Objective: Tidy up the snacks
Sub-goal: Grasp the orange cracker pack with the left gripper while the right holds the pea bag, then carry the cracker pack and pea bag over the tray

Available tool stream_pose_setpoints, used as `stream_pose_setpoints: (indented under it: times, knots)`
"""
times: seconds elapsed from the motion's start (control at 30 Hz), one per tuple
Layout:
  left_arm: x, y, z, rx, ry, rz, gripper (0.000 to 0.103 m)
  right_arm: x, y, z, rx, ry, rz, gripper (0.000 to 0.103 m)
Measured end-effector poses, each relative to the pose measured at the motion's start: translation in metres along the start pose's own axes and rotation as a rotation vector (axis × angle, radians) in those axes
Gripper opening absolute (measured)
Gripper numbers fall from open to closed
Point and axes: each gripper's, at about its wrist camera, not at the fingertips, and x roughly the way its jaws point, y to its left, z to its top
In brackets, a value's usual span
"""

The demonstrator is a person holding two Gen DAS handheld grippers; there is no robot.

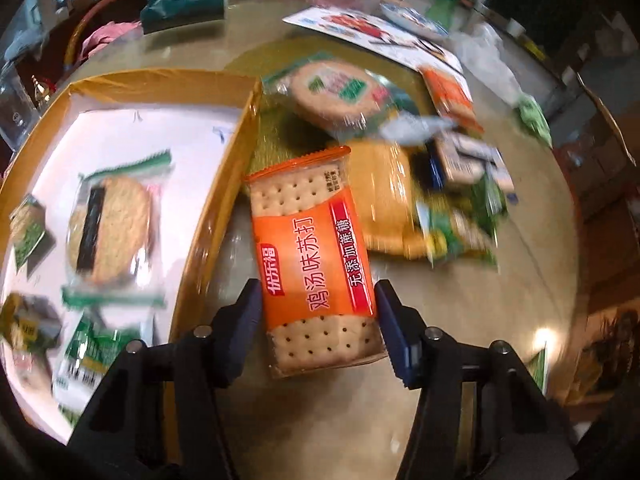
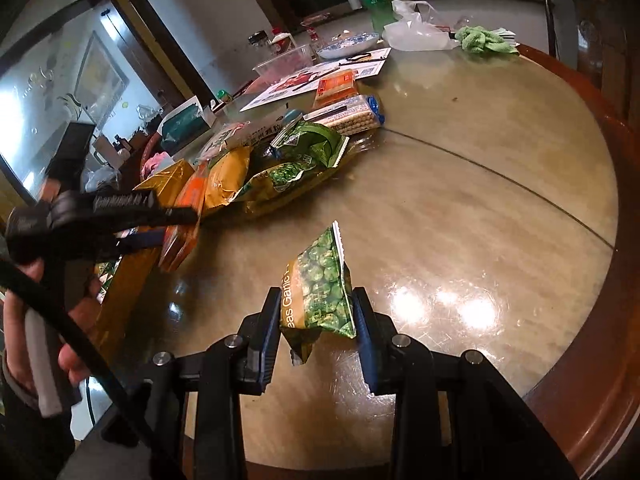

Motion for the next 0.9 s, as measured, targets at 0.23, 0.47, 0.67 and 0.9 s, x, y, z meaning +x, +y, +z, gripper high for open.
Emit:
stream_pose_setpoints:
  times: [0.23, 0.47, 0.67, 0.9]
  knots:
    - [-0.03, -0.011, -0.095, 0.257, 0.017, 0.08, 0.058, 0.002, 0.002, 0.0, -0.009, 0.003, 0.005, 0.033]
    - [-0.046, -0.006, -0.116, 0.261, -0.003, 0.036, 0.072, 0.003, 0.006, 0.0, -0.023, 0.007, 0.004, 0.033]
    - [-0.038, -0.004, -0.095, 0.19, -0.036, 0.044, 0.075, 0.002, 0.009, -0.002, -0.036, 0.006, -0.005, 0.033]
    - [-0.041, -0.009, -0.107, 0.236, -0.094, 0.072, 0.055, 0.002, 0.012, -0.002, -0.044, 0.009, -0.002, 0.033]
